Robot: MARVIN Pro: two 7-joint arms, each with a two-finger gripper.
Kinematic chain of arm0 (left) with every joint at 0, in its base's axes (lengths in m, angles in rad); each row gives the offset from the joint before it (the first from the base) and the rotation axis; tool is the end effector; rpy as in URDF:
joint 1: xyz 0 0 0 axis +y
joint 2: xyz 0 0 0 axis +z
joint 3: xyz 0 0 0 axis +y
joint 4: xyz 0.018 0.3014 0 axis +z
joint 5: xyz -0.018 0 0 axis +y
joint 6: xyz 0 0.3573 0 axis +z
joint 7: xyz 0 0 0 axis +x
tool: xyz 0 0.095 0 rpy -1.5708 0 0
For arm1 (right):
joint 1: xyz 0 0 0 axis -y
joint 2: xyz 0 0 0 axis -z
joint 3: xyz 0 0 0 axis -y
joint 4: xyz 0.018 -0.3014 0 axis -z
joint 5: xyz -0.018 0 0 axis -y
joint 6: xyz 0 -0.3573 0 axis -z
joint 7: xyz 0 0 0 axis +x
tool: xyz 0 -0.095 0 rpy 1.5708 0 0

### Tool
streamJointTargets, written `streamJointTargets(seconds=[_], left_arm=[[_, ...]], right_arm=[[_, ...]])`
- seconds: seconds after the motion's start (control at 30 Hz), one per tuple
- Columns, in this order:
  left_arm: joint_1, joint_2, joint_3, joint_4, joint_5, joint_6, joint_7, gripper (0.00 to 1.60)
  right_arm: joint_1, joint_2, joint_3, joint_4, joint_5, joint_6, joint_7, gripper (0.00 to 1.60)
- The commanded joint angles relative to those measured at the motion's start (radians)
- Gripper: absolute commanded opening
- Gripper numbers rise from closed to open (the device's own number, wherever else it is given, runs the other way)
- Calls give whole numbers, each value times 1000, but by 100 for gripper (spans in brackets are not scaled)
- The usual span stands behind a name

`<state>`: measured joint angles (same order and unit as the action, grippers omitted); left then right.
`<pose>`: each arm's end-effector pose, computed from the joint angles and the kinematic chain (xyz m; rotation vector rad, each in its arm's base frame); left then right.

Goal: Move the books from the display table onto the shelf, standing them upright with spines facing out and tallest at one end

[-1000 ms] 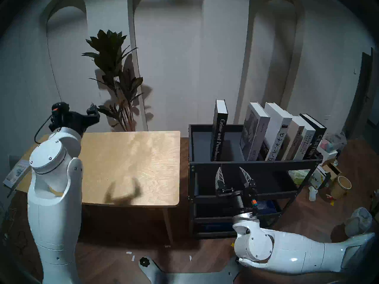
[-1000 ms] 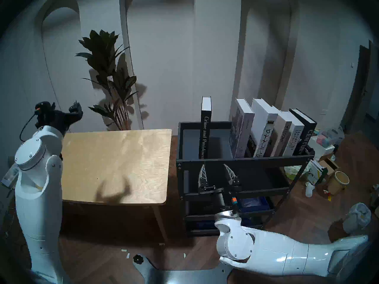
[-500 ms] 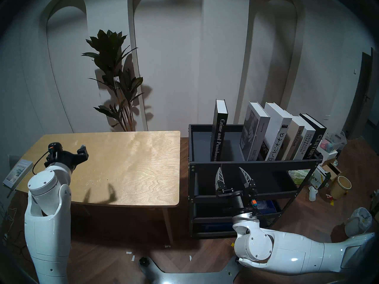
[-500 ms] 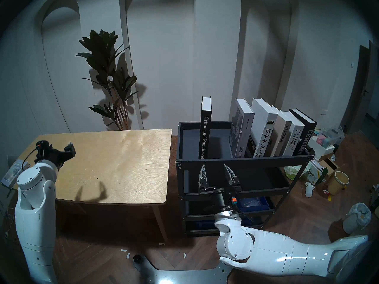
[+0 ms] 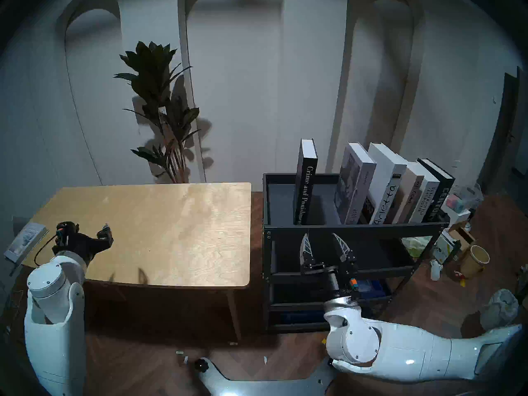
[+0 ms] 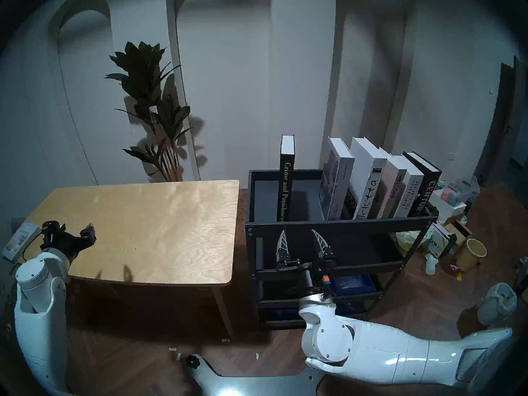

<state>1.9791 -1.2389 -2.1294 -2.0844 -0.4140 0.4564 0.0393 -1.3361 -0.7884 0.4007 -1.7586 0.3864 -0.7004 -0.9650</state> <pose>0.3203 0.2494 -0.1997 -2.1842 -0.3041 -1.7969 0.3297 0.0752 -0.3487 -1.7698 0.0312 -2.3451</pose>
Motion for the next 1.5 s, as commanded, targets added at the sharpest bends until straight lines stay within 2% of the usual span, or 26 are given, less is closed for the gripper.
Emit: streamJointTargets(seconds=[0.0,0.23,0.5,0.7,1.07,1.47], left_arm=[[33,18,-102,-61,-14,-93,-57,160],[89,12,-191,-50,-15,-195,-129,160],[177,-6,-204,7,10,-287,-217,160],[228,-11,-196,35,53,-378,-279,160],[305,-45,-168,10,124,-555,-395,160],[326,-53,-142,-34,200,-749,-498,160]], right_arm=[[5,-4,3,-9,-2,-3,1,160],[6,-4,3,-11,-2,-4,1,160],[7,-5,3,-11,-2,-4,1,160],[7,-5,2,-10,-2,-4,1,160],[7,-8,0,-14,-4,-5,3,160],[8,-48,-32,-31,-11,0,20,160]])
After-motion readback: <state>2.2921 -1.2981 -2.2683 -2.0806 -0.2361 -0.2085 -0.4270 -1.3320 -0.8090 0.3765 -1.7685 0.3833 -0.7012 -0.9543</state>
